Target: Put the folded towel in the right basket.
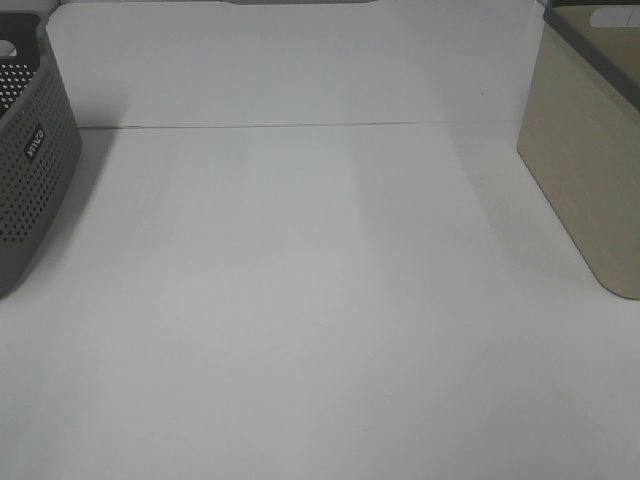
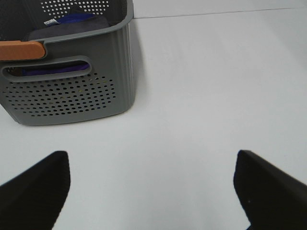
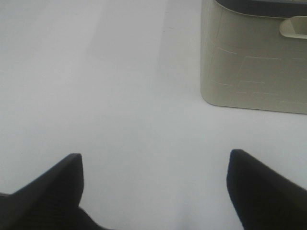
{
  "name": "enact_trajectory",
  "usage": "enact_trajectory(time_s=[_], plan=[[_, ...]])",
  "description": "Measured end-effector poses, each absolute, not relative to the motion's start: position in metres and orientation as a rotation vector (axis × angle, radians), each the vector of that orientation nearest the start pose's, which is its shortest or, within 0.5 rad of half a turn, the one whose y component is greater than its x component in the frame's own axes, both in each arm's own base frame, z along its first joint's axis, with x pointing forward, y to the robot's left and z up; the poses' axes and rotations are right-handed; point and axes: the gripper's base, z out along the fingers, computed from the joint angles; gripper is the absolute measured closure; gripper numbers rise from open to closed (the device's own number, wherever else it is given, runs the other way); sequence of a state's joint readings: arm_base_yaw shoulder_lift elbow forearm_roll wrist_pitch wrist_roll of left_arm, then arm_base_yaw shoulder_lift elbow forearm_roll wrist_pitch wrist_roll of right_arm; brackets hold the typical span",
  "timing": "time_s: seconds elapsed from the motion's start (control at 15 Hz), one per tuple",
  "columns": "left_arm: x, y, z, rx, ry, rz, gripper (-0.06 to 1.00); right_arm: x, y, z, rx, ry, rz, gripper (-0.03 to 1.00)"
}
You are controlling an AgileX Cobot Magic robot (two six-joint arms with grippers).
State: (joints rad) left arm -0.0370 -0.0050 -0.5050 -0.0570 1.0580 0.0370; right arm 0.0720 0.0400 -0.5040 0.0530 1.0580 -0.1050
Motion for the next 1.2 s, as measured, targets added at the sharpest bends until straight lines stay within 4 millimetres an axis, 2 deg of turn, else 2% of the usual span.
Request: enact_trajectory(time_s=[0.27,0.53,1.2], plan=[[-0.0064,-0.0043,0.279,0.078,2.029,-0.068,0.07,0.0004,0.0044,0.2788,-0.171,2.067,0.038,0.2],[-0.0064,-0.0043,0.279,0.078,2.029,-0.068,0.07,-0.0059,0.0051,0.2786,-0.086,2.031,-0.006,0.2],[-0.0064,-0.0043,0.279,0.078,2.029,-0.068,0.07,-0.0062,0.0059,0.2787,-0.086,2.029,0.006,0.2]])
